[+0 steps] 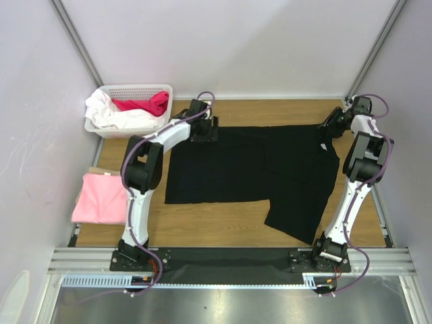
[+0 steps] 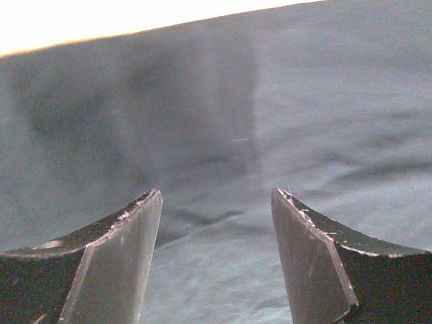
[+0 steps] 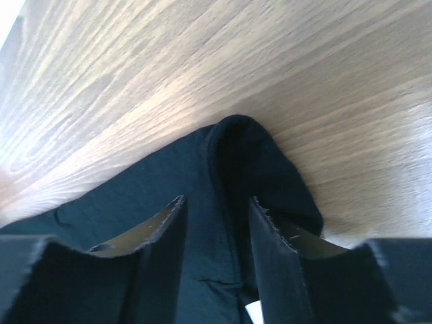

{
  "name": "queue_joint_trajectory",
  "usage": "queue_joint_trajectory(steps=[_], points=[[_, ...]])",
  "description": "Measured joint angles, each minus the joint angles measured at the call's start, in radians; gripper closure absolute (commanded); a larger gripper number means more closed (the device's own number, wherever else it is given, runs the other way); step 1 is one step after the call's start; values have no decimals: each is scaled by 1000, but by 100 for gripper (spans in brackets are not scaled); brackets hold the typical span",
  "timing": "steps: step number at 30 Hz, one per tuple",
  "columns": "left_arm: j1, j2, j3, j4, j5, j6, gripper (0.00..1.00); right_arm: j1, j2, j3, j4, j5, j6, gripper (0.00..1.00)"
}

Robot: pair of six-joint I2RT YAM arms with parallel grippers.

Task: Fold and stack the t-shirts
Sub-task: Fold the tshirt

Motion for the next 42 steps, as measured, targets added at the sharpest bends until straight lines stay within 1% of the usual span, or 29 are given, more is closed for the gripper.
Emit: queue_joint_trajectory(steps=[5, 10, 13, 17, 21, 24, 31, 42], points=[[-108, 0, 86, 45, -18, 138, 28, 3, -50, -21, -40, -6, 34, 47], [-217, 23, 214, 92, -26, 237, 29, 3, -217, -151, -68, -6, 81, 48], [-254, 47, 253, 127, -31, 277, 32, -1, -322, -257, -64, -12, 113, 48], [-259, 81, 254, 130, -40, 327, 34, -8, -425, -411, -68, -31, 145, 50], [-256, 113, 250, 125, -55, 376, 35, -10, -451, -513, -88, -44, 154, 50], [-256, 113, 216, 128, -58, 412, 36, -9, -454, -557, -107, -48, 154, 51], [-265, 113, 143, 127, -56, 451, 36, -9, -460, -570, -120, -61, 153, 51], [-266, 117, 142, 143, -55, 450, 39, -9, -463, -570, -121, -64, 153, 52]])
